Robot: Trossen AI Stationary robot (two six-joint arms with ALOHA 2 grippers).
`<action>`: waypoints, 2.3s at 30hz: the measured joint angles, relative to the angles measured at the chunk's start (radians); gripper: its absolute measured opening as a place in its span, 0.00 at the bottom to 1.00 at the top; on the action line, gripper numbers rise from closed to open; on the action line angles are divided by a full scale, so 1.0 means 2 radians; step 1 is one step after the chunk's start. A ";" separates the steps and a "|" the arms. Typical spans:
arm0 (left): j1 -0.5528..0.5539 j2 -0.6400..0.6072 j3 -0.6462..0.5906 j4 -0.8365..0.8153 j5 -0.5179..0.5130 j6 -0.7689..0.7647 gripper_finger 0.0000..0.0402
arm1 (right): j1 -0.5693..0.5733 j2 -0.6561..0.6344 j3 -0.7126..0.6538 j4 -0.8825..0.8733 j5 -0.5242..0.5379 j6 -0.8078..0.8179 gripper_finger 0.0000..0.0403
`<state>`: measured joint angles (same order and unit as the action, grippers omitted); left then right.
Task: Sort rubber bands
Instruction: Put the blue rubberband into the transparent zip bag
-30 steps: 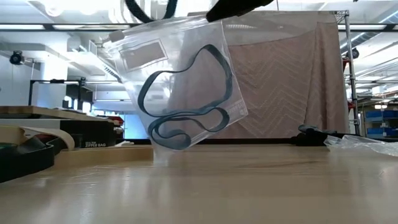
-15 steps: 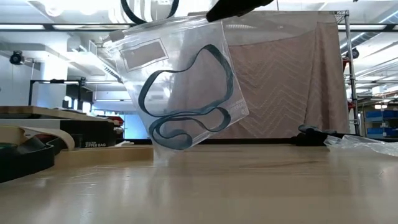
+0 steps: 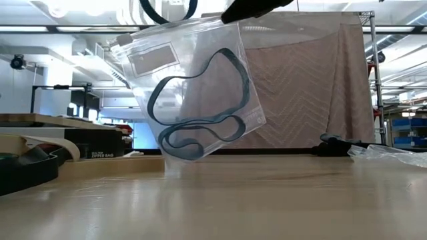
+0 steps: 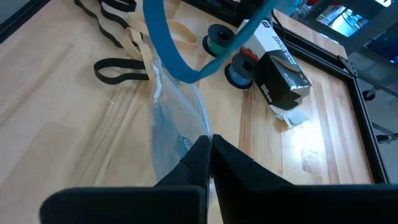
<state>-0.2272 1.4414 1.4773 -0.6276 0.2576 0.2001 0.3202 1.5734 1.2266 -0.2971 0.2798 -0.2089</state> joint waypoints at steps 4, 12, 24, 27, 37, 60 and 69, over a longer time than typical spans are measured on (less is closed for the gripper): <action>0.000 0.000 -0.011 0.010 0.011 0.000 0.00 | 0.000 0.000 0.000 0.000 0.000 0.000 0.00; -0.001 0.000 -0.033 0.038 0.011 -0.002 0.00 | 0.000 0.000 0.000 0.000 0.000 0.000 0.00; 0.000 0.000 -0.065 0.028 0.008 -0.025 0.00 | 0.000 0.000 0.000 0.000 0.000 0.000 0.00; 0.000 0.000 -0.073 0.032 0.007 -0.037 0.00 | 0.000 0.000 0.000 -0.001 0.000 0.000 0.00; 0.005 0.000 -0.130 0.058 -0.059 -0.070 0.00 | 0.000 0.000 0.000 0.000 0.000 0.000 0.00; 0.008 0.006 -0.166 0.126 -0.044 -0.071 0.00 | -0.006 0.000 0.000 0.012 0.000 0.042 0.00; 0.008 0.017 -0.163 0.095 -0.110 -0.052 0.00 | -0.011 0.000 0.000 0.007 -0.029 0.139 0.00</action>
<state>-0.2111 1.4755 1.1503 -0.4367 0.0385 0.0955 0.2975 1.5734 1.2270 -0.2829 0.2218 0.0683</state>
